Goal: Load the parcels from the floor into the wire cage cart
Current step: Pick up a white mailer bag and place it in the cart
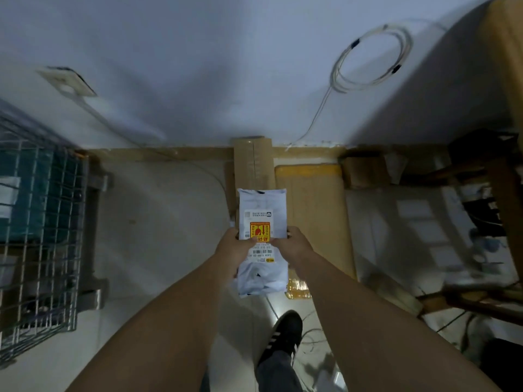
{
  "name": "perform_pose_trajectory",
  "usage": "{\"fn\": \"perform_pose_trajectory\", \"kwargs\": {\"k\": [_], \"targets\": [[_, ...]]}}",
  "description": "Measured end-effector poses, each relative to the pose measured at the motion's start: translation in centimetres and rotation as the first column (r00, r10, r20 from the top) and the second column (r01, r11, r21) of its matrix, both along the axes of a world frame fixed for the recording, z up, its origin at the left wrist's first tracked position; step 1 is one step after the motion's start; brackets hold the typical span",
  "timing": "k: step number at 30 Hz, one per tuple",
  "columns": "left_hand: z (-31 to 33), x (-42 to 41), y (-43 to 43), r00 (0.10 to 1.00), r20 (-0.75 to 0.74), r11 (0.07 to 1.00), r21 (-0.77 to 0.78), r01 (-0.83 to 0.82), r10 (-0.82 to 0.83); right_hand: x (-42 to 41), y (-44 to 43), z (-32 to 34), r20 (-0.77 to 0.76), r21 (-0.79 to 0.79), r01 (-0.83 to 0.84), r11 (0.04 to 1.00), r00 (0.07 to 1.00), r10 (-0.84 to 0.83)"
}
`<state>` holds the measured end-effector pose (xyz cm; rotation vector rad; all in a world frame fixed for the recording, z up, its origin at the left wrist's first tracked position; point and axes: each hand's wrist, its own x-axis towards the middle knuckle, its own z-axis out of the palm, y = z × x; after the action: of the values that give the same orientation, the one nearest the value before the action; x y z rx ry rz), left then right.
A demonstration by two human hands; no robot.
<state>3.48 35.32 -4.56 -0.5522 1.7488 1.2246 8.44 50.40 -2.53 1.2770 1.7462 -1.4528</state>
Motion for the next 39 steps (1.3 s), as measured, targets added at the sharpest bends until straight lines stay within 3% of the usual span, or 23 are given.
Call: {"fn": "perform_pose_trajectory", "kwargs": {"k": [5,12,20,24,31,39], "targets": [[12.3,-6.4,1.2,0.981,-0.191,1.0,-0.016,-0.003,-0.001,-5.0,2.6,11.2,-0.233,0.08,0.069,0.994,0.971,-0.049],[35.4,-13.2,3.2,0.856,-0.509,0.985,0.17,-0.005,0.092,-12.4,4.2,34.5,-0.604,0.077,0.072,0.994,0.797,-0.011],[64.6,-14.4,1.7,0.579,-0.794,0.949,0.296,0.106,0.183,-14.3,3.9,61.8,-0.831,0.228,0.05,0.972,0.531,0.167],[75.5,-12.6,-0.2,0.435,-0.869,0.945,0.309,0.107,0.235,-13.9,2.2,72.4,-0.894,0.234,0.022,0.972,0.398,0.206],[87.4,-10.1,-7.2,0.28,-0.919,0.95,0.307,0.063,0.279,-12.9,-4.1,84.4,-0.939,0.251,-0.054,0.966,0.23,0.257],[90.9,-5.8,-22.1,0.158,-0.953,0.965,0.255,-0.055,0.26,-10.9,-18.8,87.6,-0.953,0.249,-0.161,0.955,0.134,0.271]]}}
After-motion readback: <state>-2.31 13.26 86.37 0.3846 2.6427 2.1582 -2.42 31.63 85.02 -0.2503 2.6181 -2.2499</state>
